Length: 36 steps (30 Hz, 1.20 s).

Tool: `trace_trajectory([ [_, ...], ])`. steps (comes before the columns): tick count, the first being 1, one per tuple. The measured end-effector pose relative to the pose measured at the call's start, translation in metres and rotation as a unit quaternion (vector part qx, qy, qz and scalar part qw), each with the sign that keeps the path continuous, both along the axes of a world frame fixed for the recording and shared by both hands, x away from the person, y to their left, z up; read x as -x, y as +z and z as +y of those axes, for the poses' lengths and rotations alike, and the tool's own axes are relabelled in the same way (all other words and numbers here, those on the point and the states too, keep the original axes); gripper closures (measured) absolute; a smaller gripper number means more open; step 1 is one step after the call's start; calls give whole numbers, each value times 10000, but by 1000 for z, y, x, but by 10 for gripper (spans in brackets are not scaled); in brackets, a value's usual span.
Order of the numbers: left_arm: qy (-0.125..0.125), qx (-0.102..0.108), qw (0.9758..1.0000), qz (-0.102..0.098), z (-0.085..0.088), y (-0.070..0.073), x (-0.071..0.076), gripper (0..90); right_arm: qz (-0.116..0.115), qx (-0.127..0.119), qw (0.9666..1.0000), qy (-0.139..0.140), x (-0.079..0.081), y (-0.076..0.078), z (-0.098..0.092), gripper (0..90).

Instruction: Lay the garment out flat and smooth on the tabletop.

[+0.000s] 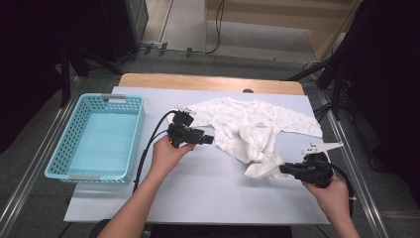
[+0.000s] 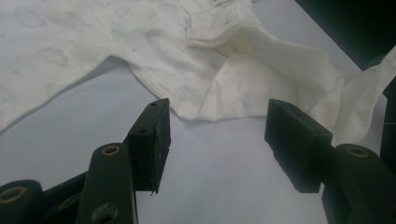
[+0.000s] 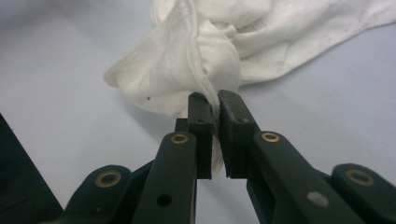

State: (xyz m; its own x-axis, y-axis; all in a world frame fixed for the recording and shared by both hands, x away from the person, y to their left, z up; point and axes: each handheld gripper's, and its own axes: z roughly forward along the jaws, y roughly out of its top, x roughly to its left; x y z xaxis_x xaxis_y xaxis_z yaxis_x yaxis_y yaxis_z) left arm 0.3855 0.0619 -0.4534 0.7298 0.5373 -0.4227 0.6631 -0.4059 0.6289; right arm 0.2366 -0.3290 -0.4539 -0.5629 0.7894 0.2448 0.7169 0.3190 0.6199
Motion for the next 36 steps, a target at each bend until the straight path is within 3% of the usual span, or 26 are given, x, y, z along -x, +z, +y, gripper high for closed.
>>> trace_trajectory([
  [11,-132,18,9999,57,-11,-7,-6,413,-30,2,9992,-398,25,1,-25,802],
  [16,-160,26,9999,44,-16,-8,-7,414,-205,-205,9984,-494,34,4,-36,615],
  [19,-187,20,9998,26,-17,-9,-7,413,-350,-356,9973,-535,35,9,-38,561],
  [26,-173,-12,9998,4,-17,-9,-7,414,-320,-285,9985,-355,27,5,-23,491],
  [36,-208,-29,9998,-4,-14,-6,-4,413,-251,-404,9987,-166,9,-1,-2,435],
])
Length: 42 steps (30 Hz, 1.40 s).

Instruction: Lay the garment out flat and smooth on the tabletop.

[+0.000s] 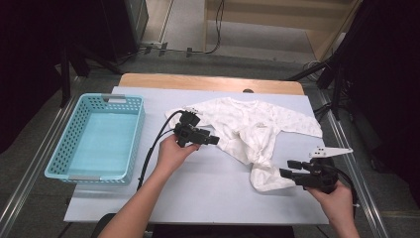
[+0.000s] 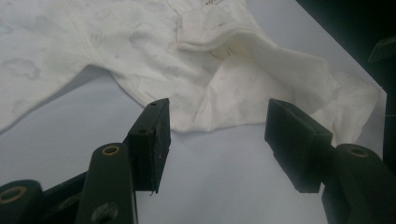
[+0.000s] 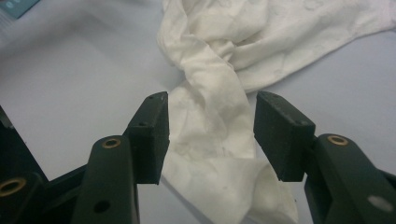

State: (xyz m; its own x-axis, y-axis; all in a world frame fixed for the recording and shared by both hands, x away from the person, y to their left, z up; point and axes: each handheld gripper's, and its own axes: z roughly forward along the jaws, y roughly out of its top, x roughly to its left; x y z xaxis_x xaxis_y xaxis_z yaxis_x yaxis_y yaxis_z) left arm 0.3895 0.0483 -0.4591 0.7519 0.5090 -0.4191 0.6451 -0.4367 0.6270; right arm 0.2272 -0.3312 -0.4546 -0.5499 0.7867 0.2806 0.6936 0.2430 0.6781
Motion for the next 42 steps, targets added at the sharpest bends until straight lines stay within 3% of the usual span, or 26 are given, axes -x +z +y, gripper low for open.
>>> trace_trajectory([
  [16,38,30,10000,-49,7,0,13,413,-19,0,9995,304,-34,0,27,427],
  [42,55,56,9999,-89,12,-1,15,414,12,132,9986,510,-92,10,76,434],
])
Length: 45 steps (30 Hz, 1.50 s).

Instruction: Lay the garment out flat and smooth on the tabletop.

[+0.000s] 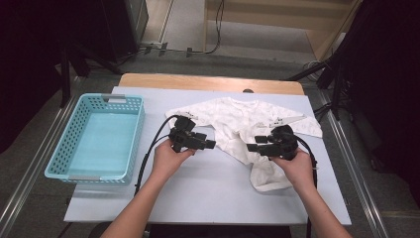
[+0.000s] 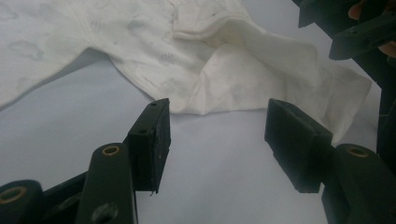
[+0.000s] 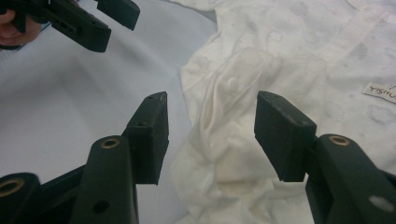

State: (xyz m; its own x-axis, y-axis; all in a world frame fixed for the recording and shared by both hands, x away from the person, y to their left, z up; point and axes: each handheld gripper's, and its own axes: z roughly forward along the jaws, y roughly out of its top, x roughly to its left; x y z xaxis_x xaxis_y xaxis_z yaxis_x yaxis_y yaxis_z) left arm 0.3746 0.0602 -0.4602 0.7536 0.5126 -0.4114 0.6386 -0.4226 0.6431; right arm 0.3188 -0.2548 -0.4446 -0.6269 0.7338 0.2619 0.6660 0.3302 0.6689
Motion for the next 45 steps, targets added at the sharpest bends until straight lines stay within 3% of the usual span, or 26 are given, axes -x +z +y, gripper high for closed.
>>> trace_trajectory([
  [6,-29,-39,10000,-3,-1,-1,0,414,-13,61,10000,-29,-13,-2,13,434],
  [18,-32,-34,10000,11,-2,-2,1,414,218,279,9990,-269,-34,-16,28,480],
  [20,-40,-56,10000,8,-2,-3,0,414,256,409,9983,-325,-35,-18,28,543],
  [23,-36,-69,10000,3,-3,-3,0,414,314,490,9977,-354,-35,-19,27,772],
  [24,-42,-68,10000,3,-3,-3,0,414,324,461,9979,-311,-35,-19,25,799],
  [26,-42,-74,10000,-9,-3,-4,1,414,399,390,9979,-335,-34,-16,22,805],
  [33,-58,-85,9999,-20,-4,-4,1,415,307,121,9982,-495,-20,-6,3,804],
  [45,-49,-136,9999,-41,-4,-4,1,416,174,88,9975,-685,6,0,-22,791],
])
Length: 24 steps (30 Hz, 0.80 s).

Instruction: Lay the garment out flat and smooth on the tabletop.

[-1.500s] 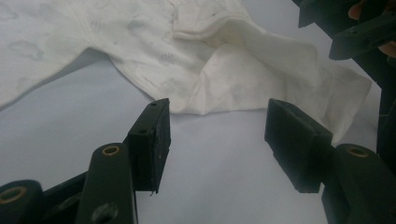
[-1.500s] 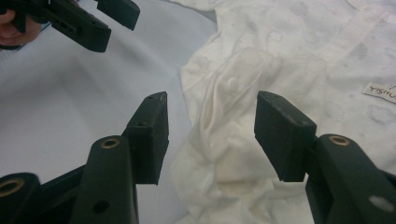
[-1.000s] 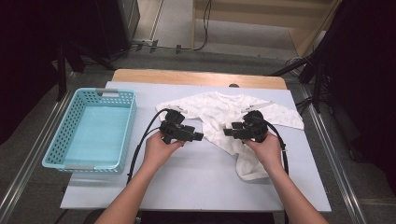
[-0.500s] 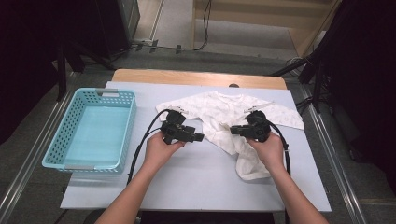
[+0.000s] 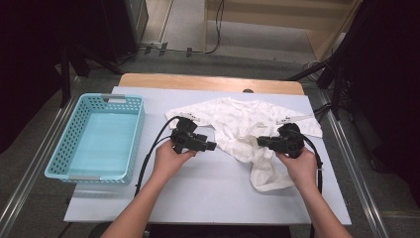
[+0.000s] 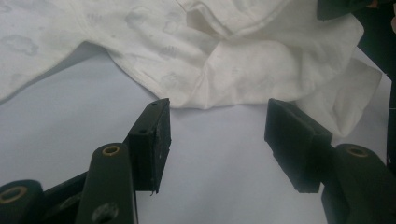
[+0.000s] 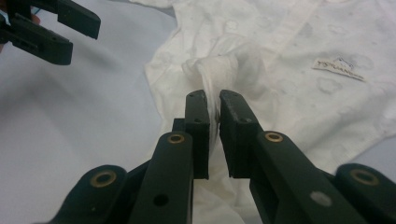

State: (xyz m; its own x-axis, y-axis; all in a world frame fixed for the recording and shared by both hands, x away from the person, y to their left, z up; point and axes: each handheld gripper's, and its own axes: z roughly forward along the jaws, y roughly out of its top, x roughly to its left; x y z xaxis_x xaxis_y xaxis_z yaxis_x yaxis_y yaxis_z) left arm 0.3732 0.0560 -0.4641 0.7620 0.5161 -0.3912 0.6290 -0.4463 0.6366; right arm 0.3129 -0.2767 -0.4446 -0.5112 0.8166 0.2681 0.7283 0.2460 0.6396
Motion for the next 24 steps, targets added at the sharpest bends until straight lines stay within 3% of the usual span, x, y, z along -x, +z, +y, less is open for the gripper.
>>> trace_trajectory([
  [9,-16,24,10000,-18,0,0,0,416,127,64,9996,-227,10,-13,-22,756],
  [11,-10,18,10000,-19,0,0,0,417,141,7,9996,-239,10,-15,-25,707],
  [19,-3,88,10000,-22,3,2,0,417,-158,-23,9999,-23,4,-7,-17,431],
  [24,-25,110,9999,-53,2,3,3,417,-234,-30,9997,82,-4,-3,-11,398],
])
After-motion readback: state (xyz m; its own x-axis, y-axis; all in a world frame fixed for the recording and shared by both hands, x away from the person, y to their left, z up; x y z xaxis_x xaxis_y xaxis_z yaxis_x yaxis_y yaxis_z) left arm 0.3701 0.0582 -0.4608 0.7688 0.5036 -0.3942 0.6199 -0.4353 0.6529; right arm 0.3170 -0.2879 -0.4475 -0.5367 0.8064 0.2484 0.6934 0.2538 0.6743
